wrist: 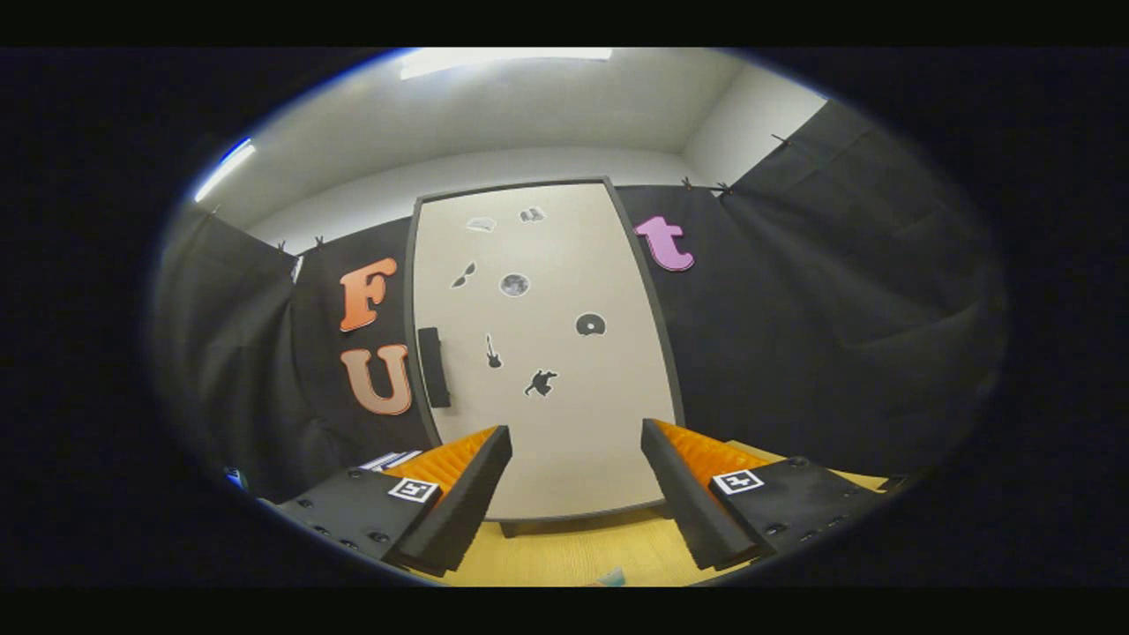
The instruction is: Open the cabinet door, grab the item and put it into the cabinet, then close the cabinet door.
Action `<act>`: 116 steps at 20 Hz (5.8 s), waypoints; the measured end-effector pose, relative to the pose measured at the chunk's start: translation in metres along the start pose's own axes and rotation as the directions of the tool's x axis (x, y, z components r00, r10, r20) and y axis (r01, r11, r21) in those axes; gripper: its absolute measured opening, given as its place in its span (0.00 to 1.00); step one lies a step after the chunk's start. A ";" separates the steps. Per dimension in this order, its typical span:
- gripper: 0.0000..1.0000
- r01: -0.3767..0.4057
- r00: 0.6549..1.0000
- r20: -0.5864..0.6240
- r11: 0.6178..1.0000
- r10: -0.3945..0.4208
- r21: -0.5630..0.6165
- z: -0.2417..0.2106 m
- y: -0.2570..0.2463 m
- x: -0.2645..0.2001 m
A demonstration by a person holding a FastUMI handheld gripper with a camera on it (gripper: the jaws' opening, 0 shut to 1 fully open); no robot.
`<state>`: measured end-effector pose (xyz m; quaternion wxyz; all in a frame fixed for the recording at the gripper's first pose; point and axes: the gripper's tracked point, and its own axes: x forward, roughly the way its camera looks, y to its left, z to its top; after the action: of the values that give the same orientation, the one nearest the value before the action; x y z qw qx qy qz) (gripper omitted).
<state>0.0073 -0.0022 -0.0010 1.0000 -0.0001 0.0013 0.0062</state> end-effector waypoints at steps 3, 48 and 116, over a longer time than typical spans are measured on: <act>0.97 0.000 1.000 0.003 1.000 0.001 -0.005 0.002 -0.001 0.000; 0.92 -0.183 0.976 -0.147 0.974 0.163 -0.134 -0.001 0.218 0.227; 0.18 -0.207 0.976 -0.091 0.972 0.198 -0.107 0.101 -0.102 -0.041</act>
<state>-0.0325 -0.1049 0.1001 0.9916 -0.0583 0.0411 0.1084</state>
